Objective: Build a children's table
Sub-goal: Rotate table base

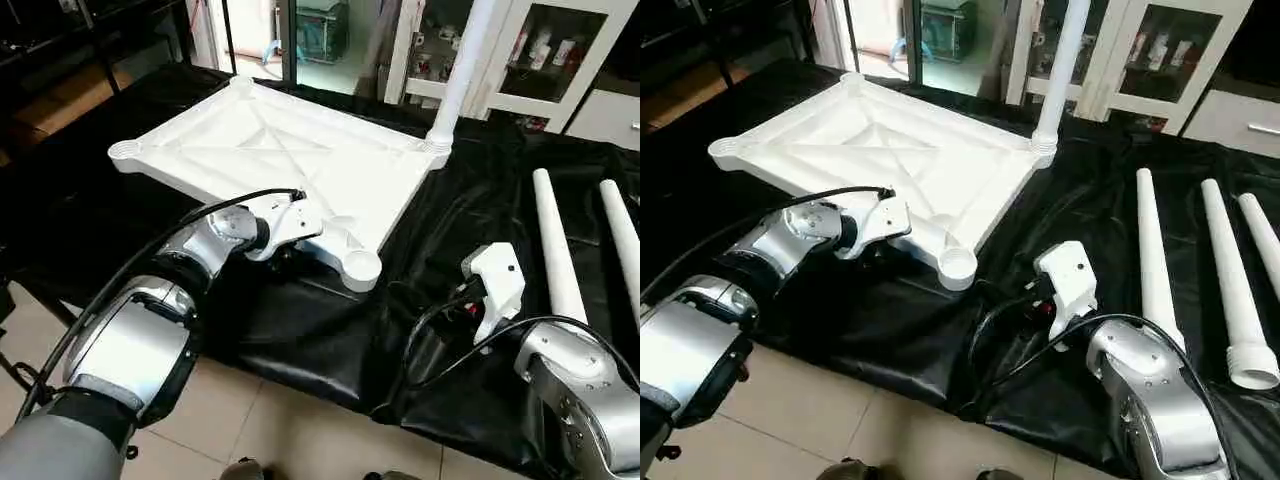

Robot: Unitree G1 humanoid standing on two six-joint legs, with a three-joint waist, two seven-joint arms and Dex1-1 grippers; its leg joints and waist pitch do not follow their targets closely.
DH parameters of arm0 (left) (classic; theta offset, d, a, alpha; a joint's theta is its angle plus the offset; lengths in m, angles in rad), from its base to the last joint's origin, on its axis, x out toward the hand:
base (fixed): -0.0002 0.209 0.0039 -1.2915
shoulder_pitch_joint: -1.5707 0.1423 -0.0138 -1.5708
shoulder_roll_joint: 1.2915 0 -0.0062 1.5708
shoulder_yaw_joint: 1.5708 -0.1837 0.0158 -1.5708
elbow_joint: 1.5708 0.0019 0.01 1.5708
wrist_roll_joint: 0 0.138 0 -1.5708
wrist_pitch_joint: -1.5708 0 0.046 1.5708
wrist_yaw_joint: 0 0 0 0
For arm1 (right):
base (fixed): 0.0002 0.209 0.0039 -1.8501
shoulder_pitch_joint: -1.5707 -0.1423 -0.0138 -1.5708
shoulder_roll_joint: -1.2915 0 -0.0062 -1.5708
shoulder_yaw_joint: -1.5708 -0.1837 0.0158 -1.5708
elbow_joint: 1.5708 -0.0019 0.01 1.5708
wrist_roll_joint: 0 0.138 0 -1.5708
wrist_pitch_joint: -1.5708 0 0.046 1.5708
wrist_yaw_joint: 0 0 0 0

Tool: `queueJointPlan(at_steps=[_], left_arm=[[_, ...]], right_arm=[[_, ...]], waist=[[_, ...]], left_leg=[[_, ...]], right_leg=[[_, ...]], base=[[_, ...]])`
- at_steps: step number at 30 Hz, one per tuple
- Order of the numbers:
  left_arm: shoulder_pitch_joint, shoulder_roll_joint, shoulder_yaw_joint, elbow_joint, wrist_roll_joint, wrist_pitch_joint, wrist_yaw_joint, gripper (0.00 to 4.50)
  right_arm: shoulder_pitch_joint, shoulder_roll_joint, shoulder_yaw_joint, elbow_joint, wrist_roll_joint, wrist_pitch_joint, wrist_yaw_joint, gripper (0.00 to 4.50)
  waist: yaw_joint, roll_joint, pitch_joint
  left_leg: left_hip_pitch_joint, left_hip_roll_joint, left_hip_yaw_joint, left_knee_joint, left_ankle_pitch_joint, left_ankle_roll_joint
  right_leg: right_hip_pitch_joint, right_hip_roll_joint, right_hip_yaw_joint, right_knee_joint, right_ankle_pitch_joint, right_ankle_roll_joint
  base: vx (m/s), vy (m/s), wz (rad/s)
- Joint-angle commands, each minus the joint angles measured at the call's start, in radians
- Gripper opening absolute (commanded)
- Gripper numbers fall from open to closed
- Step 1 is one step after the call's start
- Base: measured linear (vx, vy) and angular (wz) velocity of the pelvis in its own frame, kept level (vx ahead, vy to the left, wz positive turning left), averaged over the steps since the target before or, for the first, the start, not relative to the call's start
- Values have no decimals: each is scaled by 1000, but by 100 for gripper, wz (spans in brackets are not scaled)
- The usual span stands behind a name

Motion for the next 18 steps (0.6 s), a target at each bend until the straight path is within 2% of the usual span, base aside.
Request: queueJointPlan(at_steps=[1,5,13,15,16,18], left_arm=[[54,-9,-52,32,41,35,-75,196],[56,-1,-60,27,54,58,-86,180],[61,15,-45,-12,46,170,-121,109],[64,15,-38,-23,40,197,-130,106],[71,17,-30,-41,29,233,-146,100],[79,20,-27,-55,24,257,-149,82]], right_arm=[[-16,-12,-7,5,5,0,9,356],[-23,-13,-5,11,3,-2,11,356],[-37,-18,0,25,2,-10,21,356],[-39,-18,1,28,1,-11,22,356],[-42,-18,1,31,1,-13,26,356],[-42,-19,2,33,-1,-15,29,356]], waist=[[0,-7,-69],[-2,-10,-70],[-4,-13,-70],[-4,-15,-70],[-5,-20,-69],[-5,-18,-68]], left_leg=[[10,47,-20,-73,-249,43],[11,48,-19,-75,-246,45],[12,48,-19,-78,-260,41],[12,48,-19,-78,-254,42],[12,47,-17,-78,-256,45],[12,48,-19,-79,-261,44]], right_leg=[[51,-86,46,-85,-264,-192],[52,-87,45,-86,-271,-193],[51,-90,46,-92,-321,-179],[51,-90,46,-92,-324,-177],[49,-88,45,-94,-330,-175],[48,-90,46,-94,-347,-173]], base=[[0,0,0],[0,0,0],[0,0,0],[0,0,0],[0,0,0],[0,0,0]])
